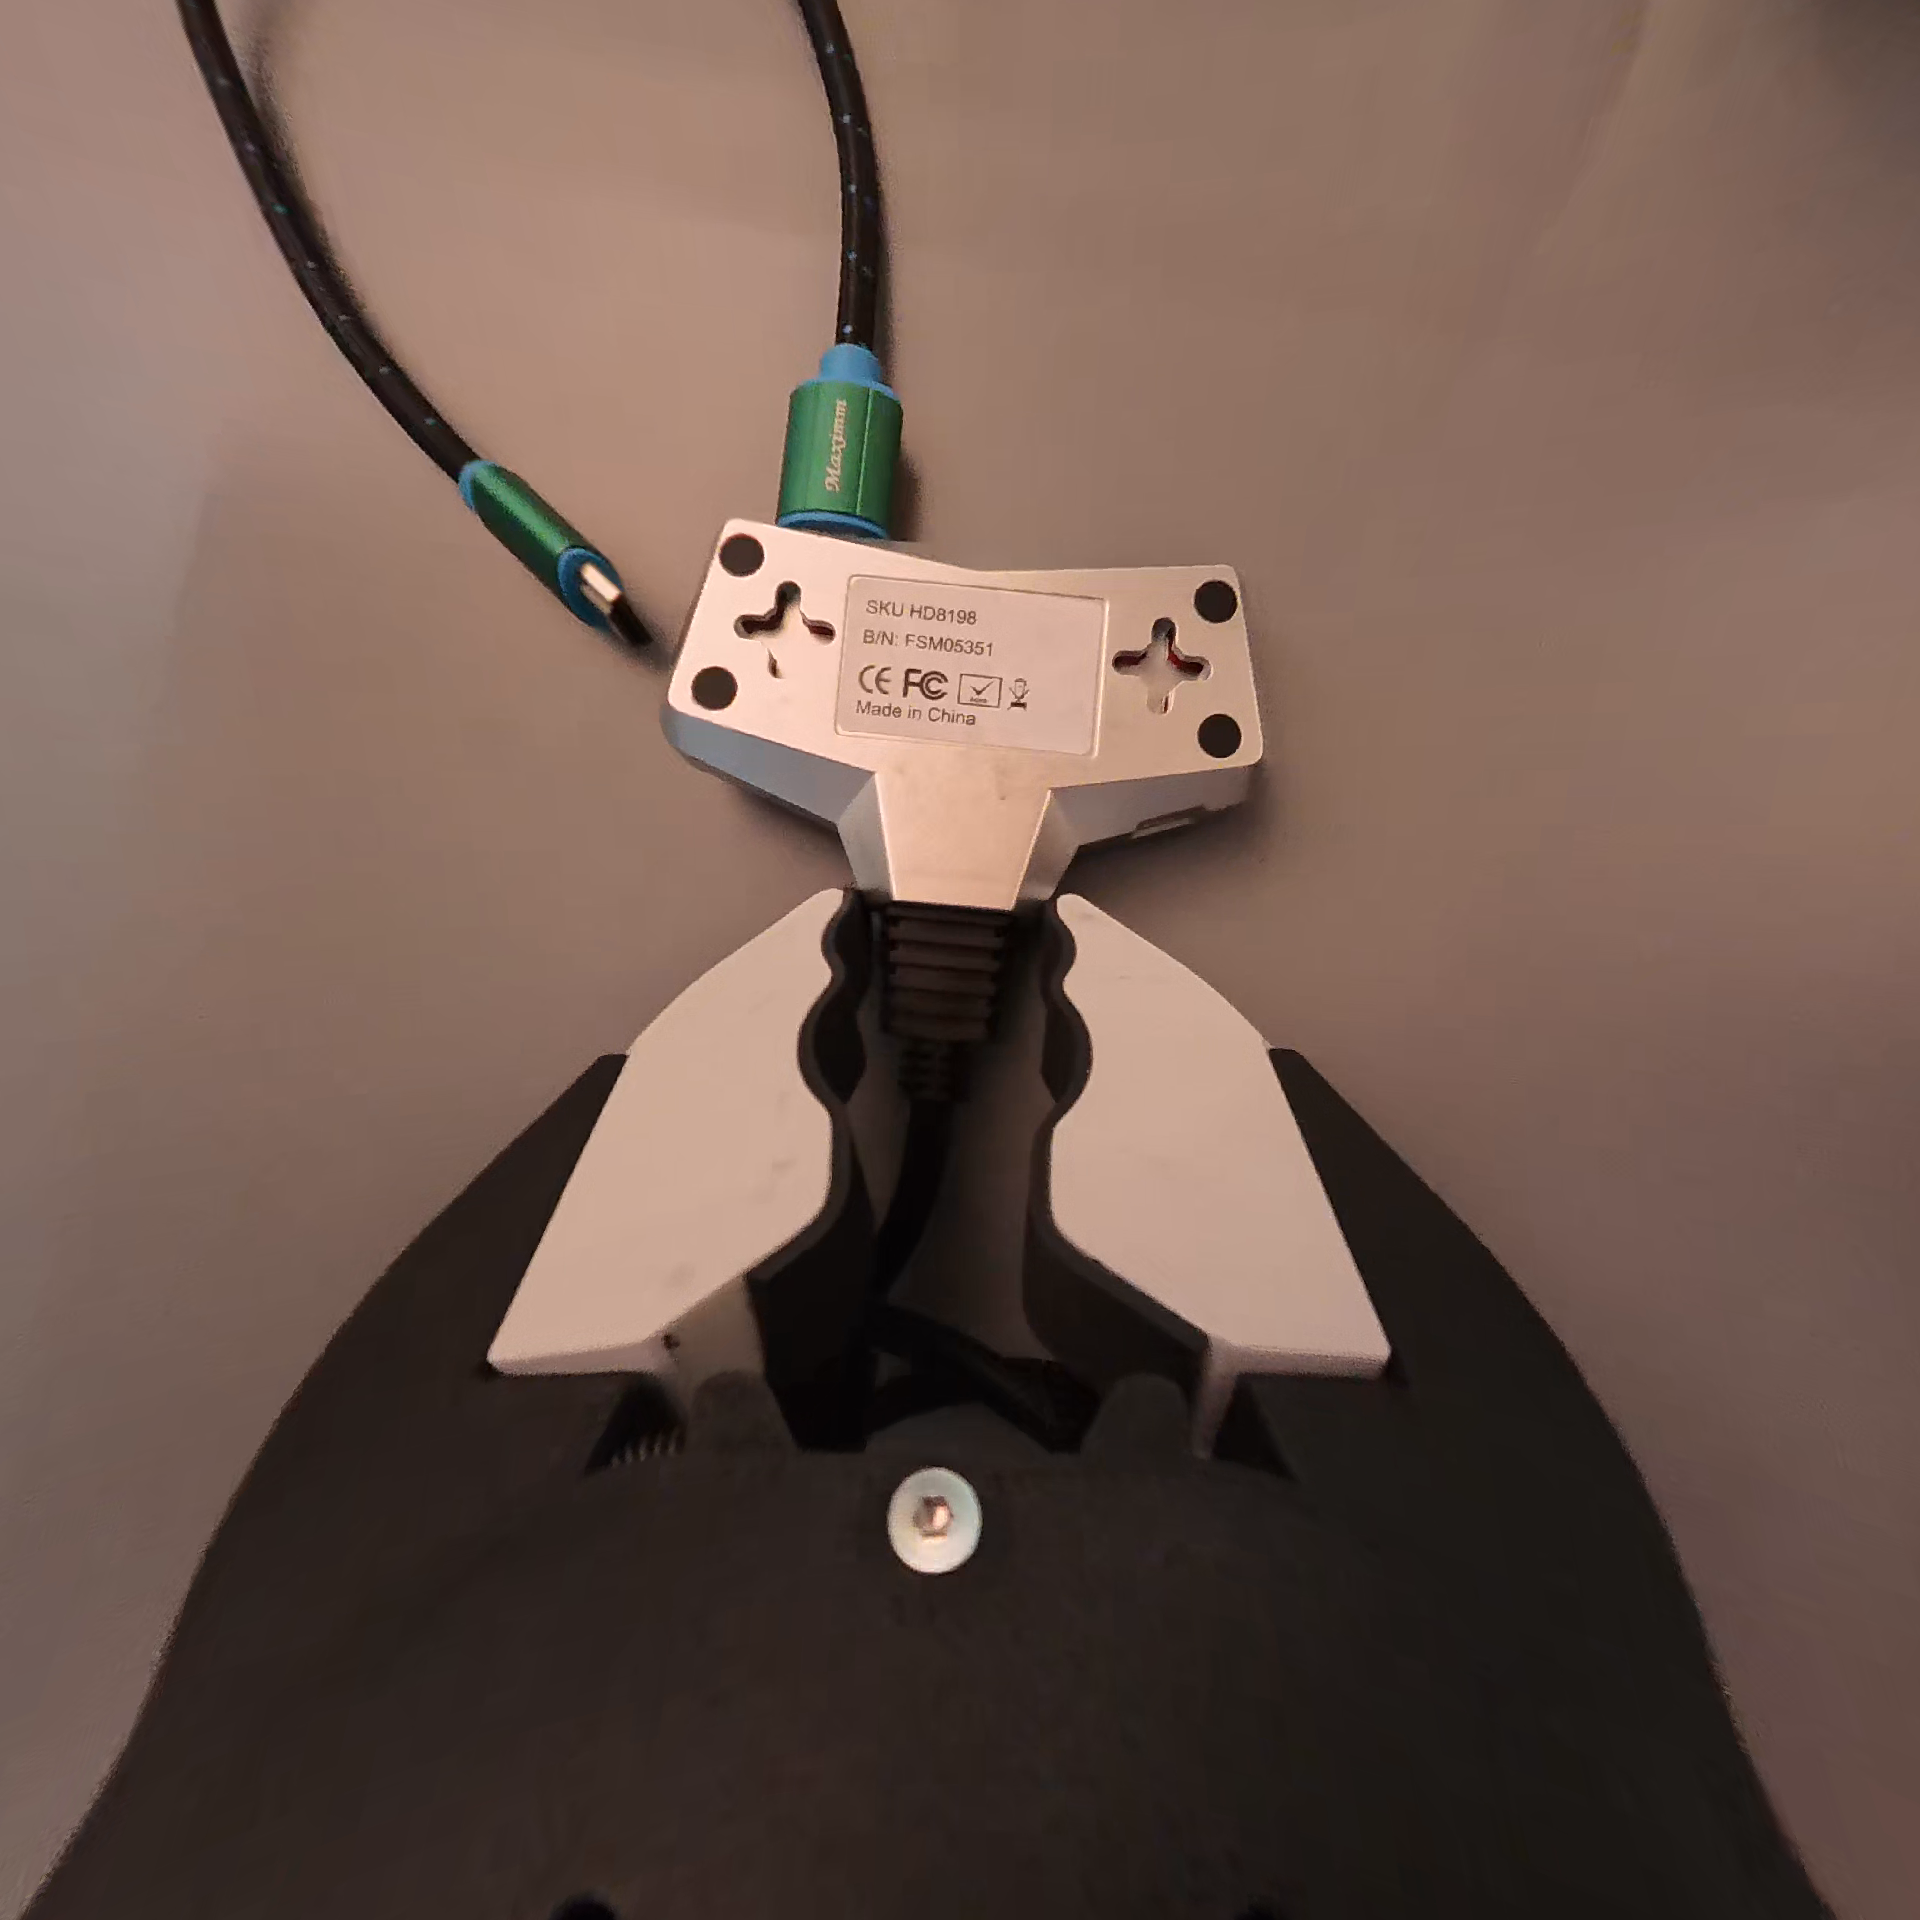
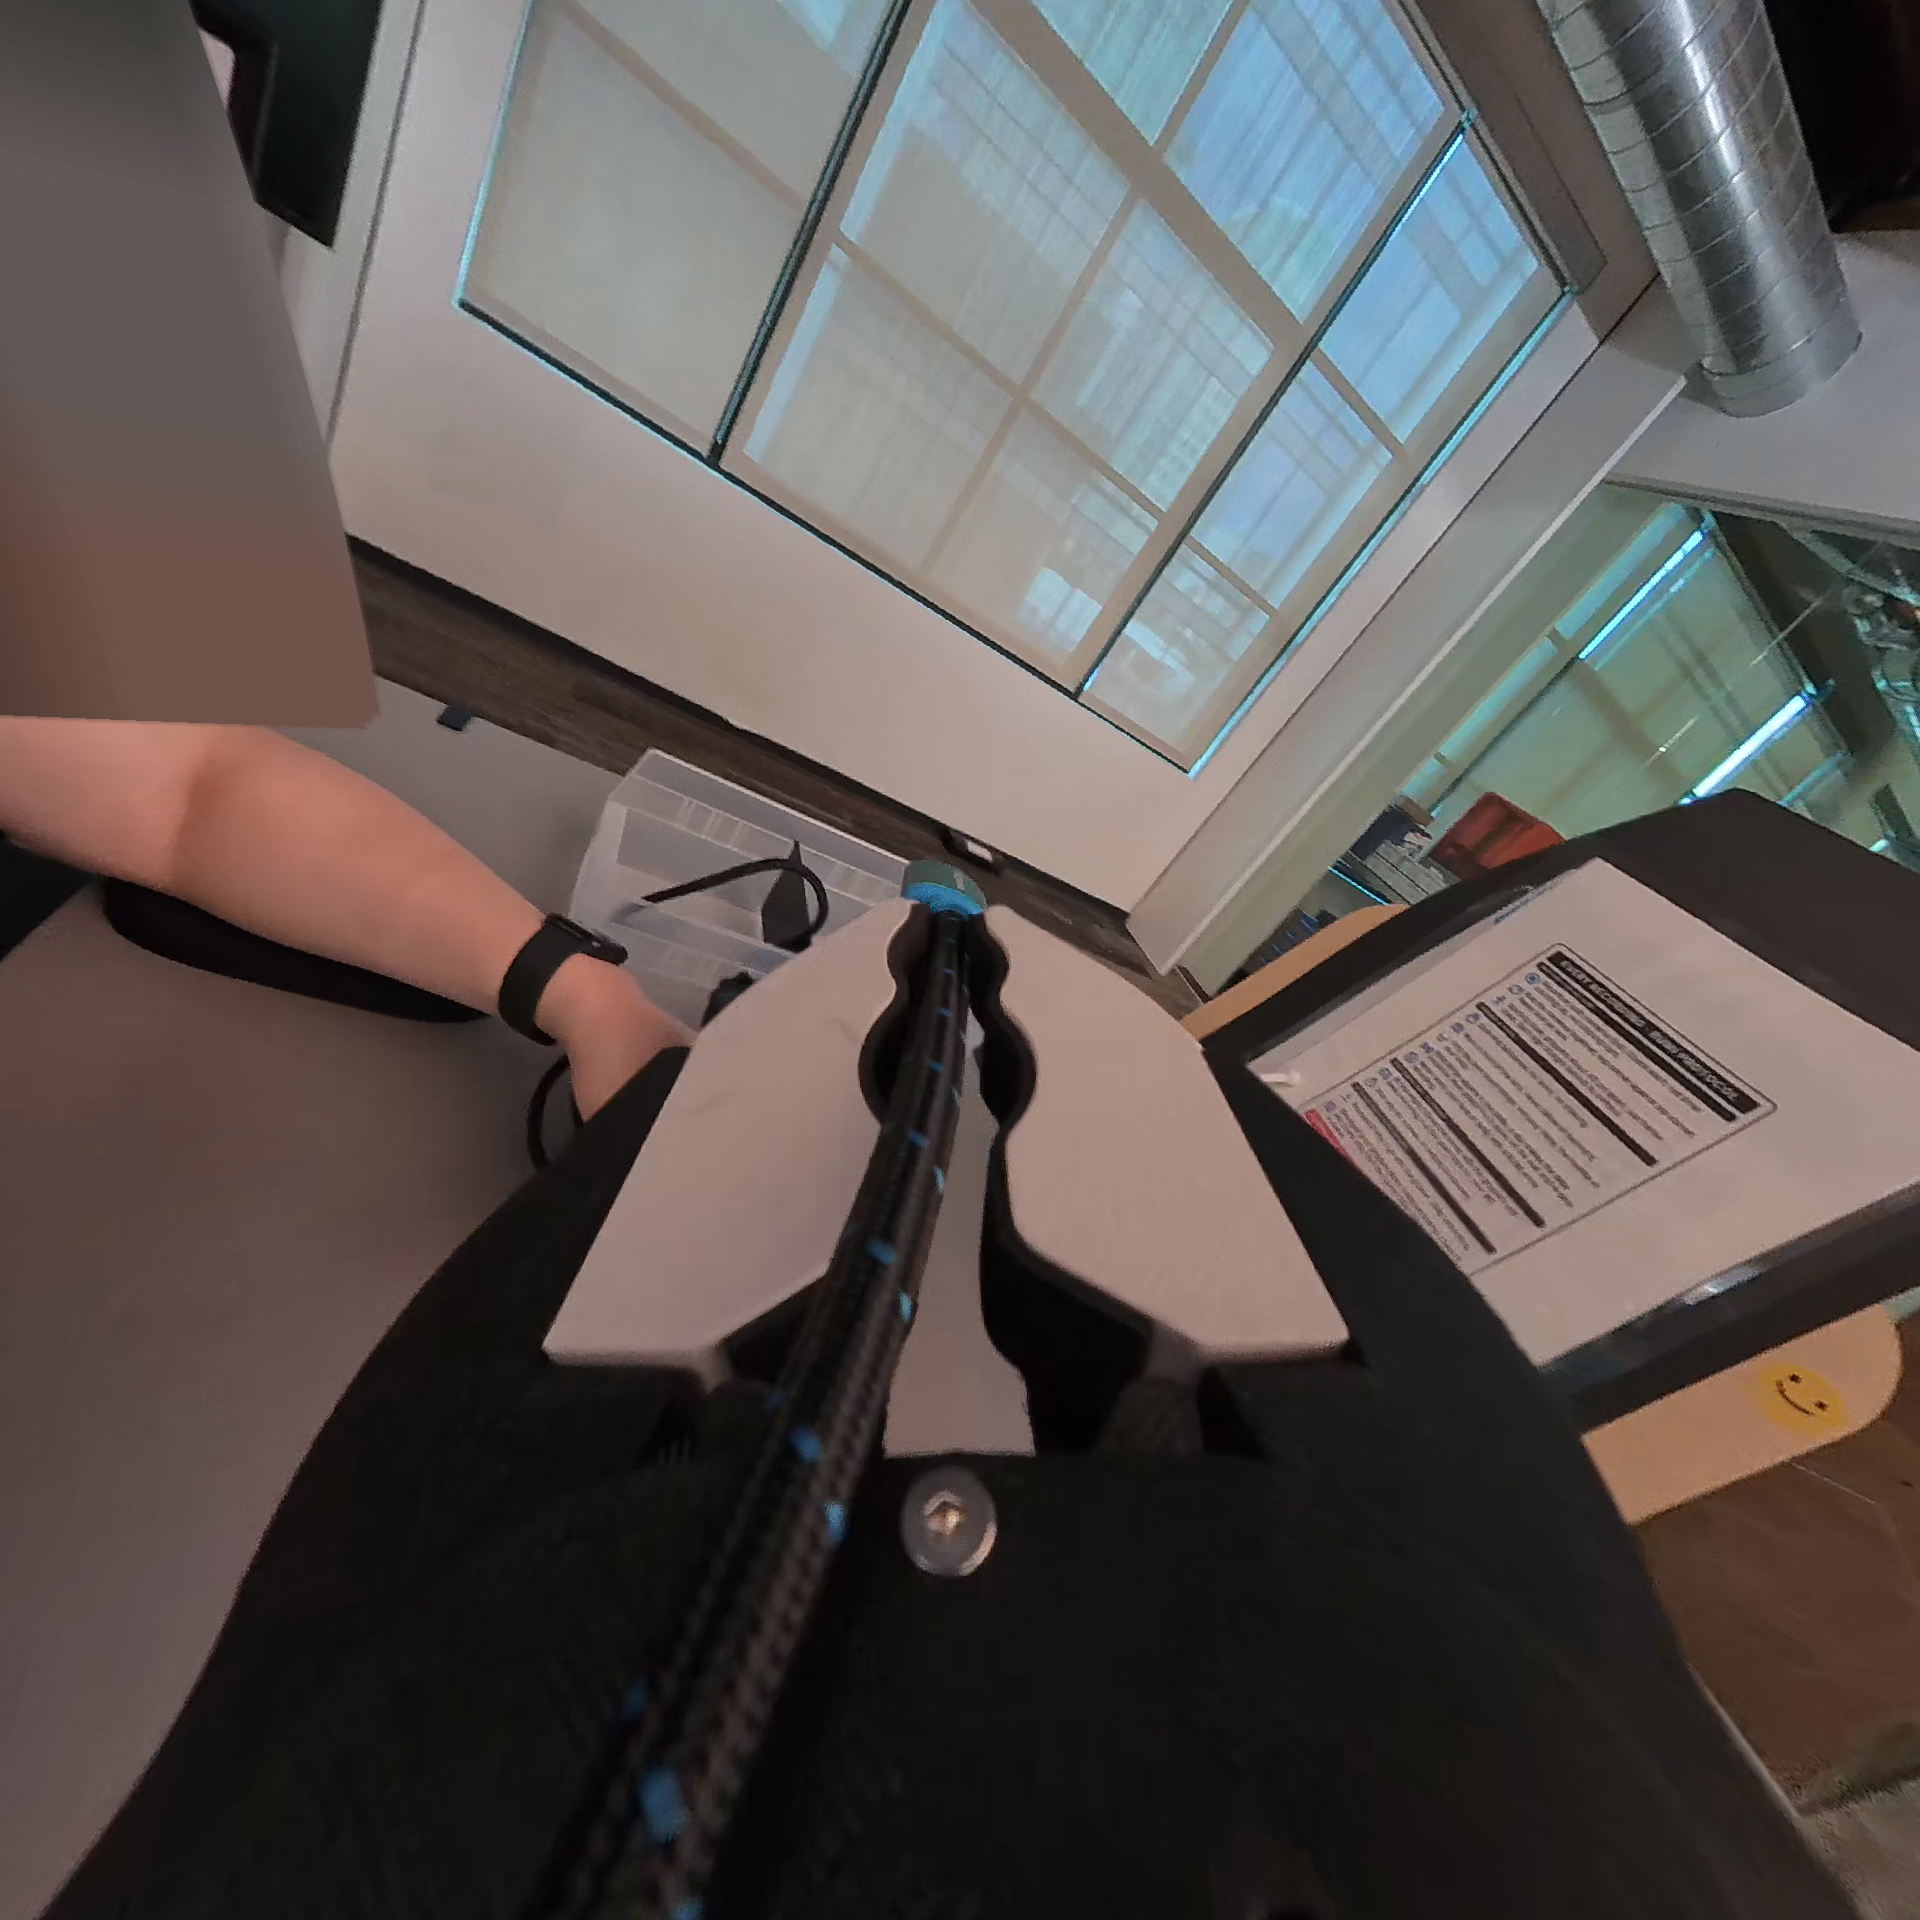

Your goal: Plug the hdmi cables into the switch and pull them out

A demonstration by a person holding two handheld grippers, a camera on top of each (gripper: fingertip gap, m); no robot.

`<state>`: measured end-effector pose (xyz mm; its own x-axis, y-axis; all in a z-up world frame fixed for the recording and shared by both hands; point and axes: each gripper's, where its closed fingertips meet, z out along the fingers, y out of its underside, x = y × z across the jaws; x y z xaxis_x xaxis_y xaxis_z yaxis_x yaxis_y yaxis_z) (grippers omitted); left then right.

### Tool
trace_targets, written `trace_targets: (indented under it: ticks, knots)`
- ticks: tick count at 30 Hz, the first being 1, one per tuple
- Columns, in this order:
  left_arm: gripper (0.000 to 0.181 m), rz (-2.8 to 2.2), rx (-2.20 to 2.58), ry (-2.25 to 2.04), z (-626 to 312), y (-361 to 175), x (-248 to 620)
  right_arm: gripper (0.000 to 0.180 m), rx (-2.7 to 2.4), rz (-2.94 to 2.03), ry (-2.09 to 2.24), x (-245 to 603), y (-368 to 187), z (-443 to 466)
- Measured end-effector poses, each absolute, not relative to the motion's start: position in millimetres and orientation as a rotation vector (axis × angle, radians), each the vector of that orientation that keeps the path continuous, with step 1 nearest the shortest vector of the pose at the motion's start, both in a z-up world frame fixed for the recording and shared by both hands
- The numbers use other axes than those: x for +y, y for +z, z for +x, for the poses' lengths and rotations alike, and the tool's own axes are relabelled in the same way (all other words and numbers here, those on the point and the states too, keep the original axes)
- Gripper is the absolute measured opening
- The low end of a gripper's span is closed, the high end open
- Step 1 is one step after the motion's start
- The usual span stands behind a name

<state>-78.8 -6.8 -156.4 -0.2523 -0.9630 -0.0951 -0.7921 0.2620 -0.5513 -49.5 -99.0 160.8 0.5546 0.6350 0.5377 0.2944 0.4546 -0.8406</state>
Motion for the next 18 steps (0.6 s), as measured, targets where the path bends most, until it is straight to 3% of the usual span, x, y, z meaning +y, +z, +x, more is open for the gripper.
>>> trace_targets:
  ticks: [1, 13, 18]
  knots:
    - [0.031, -1.587, 2.117, -0.566, -78.6, -154.8, -6.6, 0.007, -1.007, -1.114, 0.288, -100.9, 161.8, -48.9]
    - [0.03, -1.35, 1.832, -1.358, -88.8, -37.0, -28.7, 0.007, -1.036, -1.072, 0.463, -120.6, 162.1, -38.9]
    - [0.03, -1.124, 1.751, -1.474, -101.6, 11.6, -41.2, 0.007, -1.129, -1.155, 0.405, -119.8, 149.1, -57.5]
